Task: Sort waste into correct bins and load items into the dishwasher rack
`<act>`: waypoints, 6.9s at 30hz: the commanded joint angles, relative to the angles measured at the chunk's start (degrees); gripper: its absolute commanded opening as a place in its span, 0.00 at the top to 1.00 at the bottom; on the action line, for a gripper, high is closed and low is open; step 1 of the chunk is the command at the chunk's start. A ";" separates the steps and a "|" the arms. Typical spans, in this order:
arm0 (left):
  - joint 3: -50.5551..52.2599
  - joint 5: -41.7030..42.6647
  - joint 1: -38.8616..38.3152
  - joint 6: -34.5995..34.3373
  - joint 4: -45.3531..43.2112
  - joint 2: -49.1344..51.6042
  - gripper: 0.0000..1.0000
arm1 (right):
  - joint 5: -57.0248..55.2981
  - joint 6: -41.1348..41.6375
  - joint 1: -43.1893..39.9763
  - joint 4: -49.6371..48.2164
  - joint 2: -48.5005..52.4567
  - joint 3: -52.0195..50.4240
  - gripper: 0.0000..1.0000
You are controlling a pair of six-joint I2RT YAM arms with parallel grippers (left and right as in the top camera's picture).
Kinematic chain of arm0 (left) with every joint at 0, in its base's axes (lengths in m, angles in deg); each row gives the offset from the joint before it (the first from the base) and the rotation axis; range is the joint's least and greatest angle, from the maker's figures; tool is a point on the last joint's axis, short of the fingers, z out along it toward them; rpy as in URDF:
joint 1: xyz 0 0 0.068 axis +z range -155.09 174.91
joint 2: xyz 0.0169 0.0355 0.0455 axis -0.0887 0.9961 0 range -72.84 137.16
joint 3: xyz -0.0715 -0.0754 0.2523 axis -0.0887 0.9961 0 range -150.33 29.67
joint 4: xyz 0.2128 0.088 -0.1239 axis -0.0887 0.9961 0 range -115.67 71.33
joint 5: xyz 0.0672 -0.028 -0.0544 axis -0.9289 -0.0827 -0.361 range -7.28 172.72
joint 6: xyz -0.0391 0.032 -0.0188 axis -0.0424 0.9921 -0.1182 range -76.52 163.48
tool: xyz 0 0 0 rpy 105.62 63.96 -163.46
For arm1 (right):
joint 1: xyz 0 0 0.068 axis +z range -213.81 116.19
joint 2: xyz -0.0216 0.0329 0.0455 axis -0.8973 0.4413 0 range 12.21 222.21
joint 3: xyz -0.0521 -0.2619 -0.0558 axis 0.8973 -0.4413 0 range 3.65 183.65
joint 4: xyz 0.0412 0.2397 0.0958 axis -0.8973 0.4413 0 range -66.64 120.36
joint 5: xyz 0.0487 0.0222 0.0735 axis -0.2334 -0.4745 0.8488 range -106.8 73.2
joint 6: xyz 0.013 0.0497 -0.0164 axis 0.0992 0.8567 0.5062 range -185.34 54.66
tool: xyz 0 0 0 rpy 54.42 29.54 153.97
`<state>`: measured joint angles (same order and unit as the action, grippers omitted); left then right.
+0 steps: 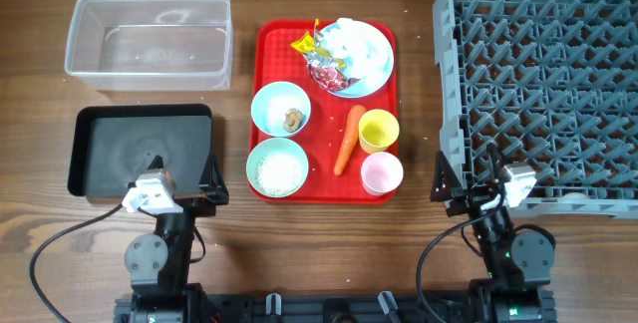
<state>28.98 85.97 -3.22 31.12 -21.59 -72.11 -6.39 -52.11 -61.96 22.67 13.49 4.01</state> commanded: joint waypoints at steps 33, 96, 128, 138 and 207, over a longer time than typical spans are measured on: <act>-8.09 5.66 -0.24 -0.09 -2.97 1.92 0.00 | -6.43 -7.30 0.33 -13.70 -0.13 5.38 0.00; -102.44 1.60 -23.58 8.66 28.68 112.52 0.96 | 8.76 -11.58 0.33 44.02 64.22 71.17 0.05; -102.40 -7.89 -17.38 2.97 48.48 120.34 0.00 | 12.37 -10.27 0.33 45.31 68.61 71.17 0.05; -102.40 -7.87 -17.42 2.67 40.28 128.17 0.04 | 12.11 -10.27 0.33 45.38 68.63 71.17 0.06; -102.40 5.07 -24.46 17.00 38.71 122.11 0.00 | 8.70 -11.56 0.33 47.80 68.63 71.17 0.06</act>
<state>-73.46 89.75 -25.03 39.76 16.20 45.90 3.49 -63.10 -61.81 70.21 82.03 74.11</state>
